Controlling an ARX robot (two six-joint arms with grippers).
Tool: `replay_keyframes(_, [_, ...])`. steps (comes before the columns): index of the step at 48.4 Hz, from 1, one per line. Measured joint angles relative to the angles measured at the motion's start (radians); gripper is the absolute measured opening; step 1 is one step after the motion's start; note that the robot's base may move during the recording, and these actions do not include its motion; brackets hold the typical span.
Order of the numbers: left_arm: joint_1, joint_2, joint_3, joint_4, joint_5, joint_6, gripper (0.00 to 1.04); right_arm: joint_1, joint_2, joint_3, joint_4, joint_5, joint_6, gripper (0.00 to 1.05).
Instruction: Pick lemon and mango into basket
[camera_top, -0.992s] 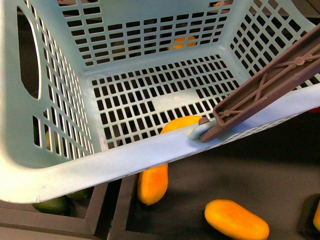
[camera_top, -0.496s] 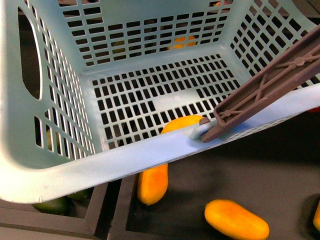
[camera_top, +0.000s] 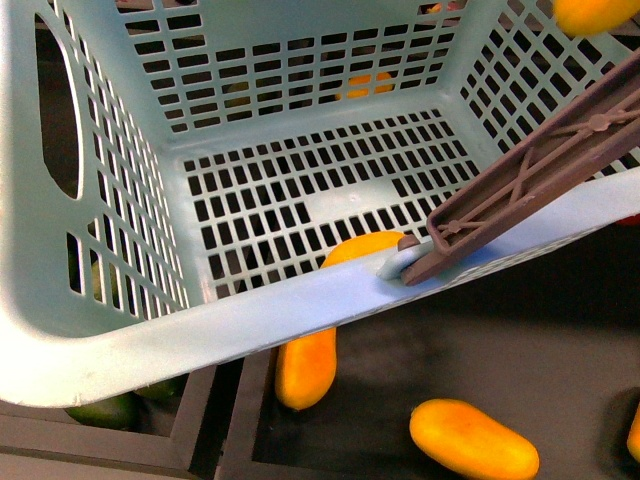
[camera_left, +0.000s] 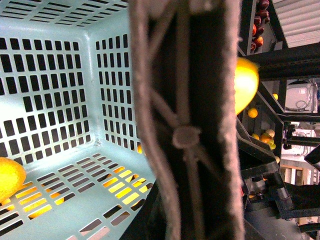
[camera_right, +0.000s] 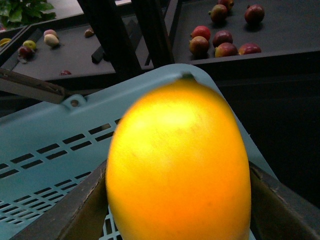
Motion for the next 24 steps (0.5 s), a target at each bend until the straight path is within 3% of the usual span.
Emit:
replay_keyframes(7, [0.000,0.000,0.000,0.000,-0.001,0.000,0.05,-0.003,-0.009,0.003,-0.019,0.024,0.003,0.98])
replay_keyframes(20, [0.001,0.003,-0.002,-0.001,-0.011,0.003,0.05,-0.111,-0.214,-0.025,-0.160,0.156,0.025,0.96])
replay_keyframes(24, [0.001,0.003,-0.002,-0.001,-0.004,0.002,0.05,-0.167,-0.301,-0.131,0.018,0.028,-0.095,0.82])
